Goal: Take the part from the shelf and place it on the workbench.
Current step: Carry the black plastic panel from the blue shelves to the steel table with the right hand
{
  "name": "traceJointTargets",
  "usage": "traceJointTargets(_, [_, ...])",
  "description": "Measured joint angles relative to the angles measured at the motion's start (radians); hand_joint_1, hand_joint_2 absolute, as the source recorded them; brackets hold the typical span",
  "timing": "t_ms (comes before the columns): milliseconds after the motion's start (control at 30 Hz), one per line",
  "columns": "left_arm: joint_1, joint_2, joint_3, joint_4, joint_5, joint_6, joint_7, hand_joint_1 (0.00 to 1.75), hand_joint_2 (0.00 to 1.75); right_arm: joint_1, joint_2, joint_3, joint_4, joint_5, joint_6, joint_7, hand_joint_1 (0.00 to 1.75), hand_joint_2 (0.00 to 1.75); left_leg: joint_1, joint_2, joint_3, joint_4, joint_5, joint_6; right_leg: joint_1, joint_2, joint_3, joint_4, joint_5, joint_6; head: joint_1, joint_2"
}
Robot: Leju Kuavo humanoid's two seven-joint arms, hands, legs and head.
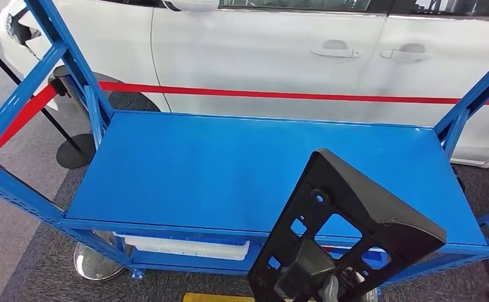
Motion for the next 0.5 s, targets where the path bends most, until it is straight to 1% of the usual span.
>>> traceJointTargets(33, [0.000, 0.000, 0.000, 0.000, -0.002, 0.000, 0.002, 0.00, 0.00, 0.000, 0.000, 0.000, 0.000, 0.000, 0.002, 0.000, 1.75, 1.75, 0.000, 0.000, -0.009, 0.001, 0.006, -0.001, -0.002, 0.000, 0.010, 0.004, 0.006, 0.001, 0.000, 0.000])
traceJointTargets(67, [0.000, 0.000, 0.000, 0.000, -0.004, 0.000, 0.004, 0.00, 0.00, -0.001, 0.000, 0.000, 0.000, -0.001, 0.004, 0.000, 1.75, 1.75, 0.000, 0.000, -0.017, 0.003, 0.012, -0.004, -0.004, 0.000, 0.038, -0.026, 0.028, 0.001, 0.000, 0.000])
traceJointTargets(100, [0.000, 0.000, 0.000, 0.000, -0.006, 0.000, 0.005, 0.00, 0.00, -0.001, 0.000, 0.000, 0.000, -0.001, 0.005, 0.000, 1.75, 1.75, 0.000, 0.000, -0.024, 0.004, 0.017, -0.007, -0.005, 0.000, 0.085, -0.092, 0.058, -0.001, 0.000, 0.000])
traceJointTargets(133, [0.000, -0.001, 0.000, 0.000, -0.007, 0.000, 0.006, 0.00, 0.00, -0.003, 0.000, 0.000, 0.000, -0.001, 0.005, 0.000, 1.75, 1.75, -0.001, -0.001, -0.029, 0.006, 0.023, -0.011, -0.004, 0.000, 0.137, -0.171, 0.079, -0.004, 0.000, 0.000])
traceJointTargets(167, [0.000, -0.001, 0.000, 0.000, -0.007, 0.000, 0.007, 0.00, 0.00, -0.004, 0.000, 0.001, 0.000, -0.001, 0.006, 0.000, 1.75, 1.75, -0.002, -0.002, -0.032, 0.007, 0.029, -0.016, -0.003, 0.000, 0.176, -0.232, 0.094, -0.007, -0.001, 0.000])
traceJointTargets(200, [0.000, -0.002, 0.000, 0.000, -0.007, 0.000, 0.007, 0.00, 0.00, -0.005, 0.000, 0.001, 0.000, -0.002, 0.006, 0.000, 1.75, 1.75, -0.003, -0.002, -0.033, 0.007, 0.035, -0.023, 0.000, 0.001, 0.201, -0.274, 0.100, -0.011, -0.001, 0.000])
traceJointTargets(233, [0.000, -0.002, 0.000, 0.000, -0.007, 0.000, 0.007, 0.00, 0.00, -0.006, 0.000, 0.002, 0.000, -0.002, 0.006, -0.001, 1.75, 1.75, -0.004, -0.002, -0.034, 0.006, 0.042, -0.029, 0.003, 0.001, 0.207, -0.290, 0.101, -0.015, -0.002, 0.000])
traceJointTargets(267, [0.000, -0.002, 0.000, 0.000, -0.008, 0.000, 0.007, 0.00, 0.00, -0.007, 0.000, 0.003, 0.000, -0.002, 0.007, -0.002, 1.75, 1.75, -0.004, -0.002, -0.034, 0.003, 0.049, -0.036, 0.005, 0.001, 0.202, -0.289, 0.108, -0.020, -0.002, 0.000])
traceJointTargets(300, [0.000, -0.002, 0.000, 0.000, -0.008, 0.000, 0.007, 0.00, 0.00, -0.007, 0.000, 0.003, -0.001, -0.003, 0.008, -0.003, 1.75, 1.75, -0.002, -0.003, -0.037, 0.004, 0.051, -0.043, 0.003, 0.000, 0.196, -0.292, 0.116, -0.027, -0.001, 0.000])
traceJointTargets(333, [0.000, -0.002, 0.001, 0.000, -0.009, 0.000, 0.008, 0.00, 0.00, -0.008, 0.000, 0.004, -0.001, -0.002, 0.009, -0.004, 1.75, 1.75, -0.001, -0.003, -0.043, 0.013, 0.037, -0.048, 0.002, -0.002, 0.187, -0.293, 0.125, -0.035, -0.001, 0.000])
traceJointTargets(367, [0.001, -0.002, 0.001, 0.000, -0.010, -0.001, 0.008, 0.00, 0.00, -0.008, 0.001, 0.006, -0.001, -0.001, 0.010, -0.005, 1.75, 1.75, 0.000, -0.004, -0.053, 0.038, 0.005, -0.053, 0.000, -0.005, 0.178, -0.295, 0.135, -0.044, -0.002, 0.000])
traceJointTargets(400, [0.001, -0.002, 0.001, 0.000, -0.012, -0.003, 0.009, 0.00, 0.00, -0.009, 0.001, 0.008, -0.001, 0.003, 0.011, -0.006, 1.75, 1.75, 0.001, -0.004, -0.067, 0.082, -0.043, -0.057, -0.002, -0.007, 0.166, -0.296, 0.146, -0.050, -0.004, 0.000])
traceJointTargets(433, [0.001, -0.002, 0.001, 0.000, -0.015, -0.005, 0.010, 0.00, 0.00, -0.010, 0.002, 0.011, -0.001, 0.008, 0.012, -0.007, 1.75, 1.75, 0.002, -0.004, -0.083, 0.141, -0.095, -0.061, 0.000, -0.008, 0.154, -0.295, 0.155, -0.055, -0.006, 0.000])
traceJointTargets(467, [0.001, -0.002, 0.001, 0.000, -0.017, -0.007, 0.010, 0.00, 0.00, -0.011, 0.002, 0.015, -0.001, 0.013, 0.013, -0.007, 1.75, 1.75, 0.002, -0.004, -0.096, 0.204, -0.136, -0.063, 0.002, -0.010, 0.142, -0.293, 0.164, -0.057, -0.008, 0.000])
traceJointTargets(500, [0.000, -0.002, 0.001, 0.000, -0.020, -0.009, 0.010, 0.00, 0.00, -0.013, 0.002, 0.019, -0.001, 0.020, 0.013, -0.007, 1.75, 1.75, 0.002, -0.004, -0.099, 0.253, -0.154, -0.065, 0.004, -0.011, 0.127, -0.290, 0.173, -0.057, -0.008, 0.000])
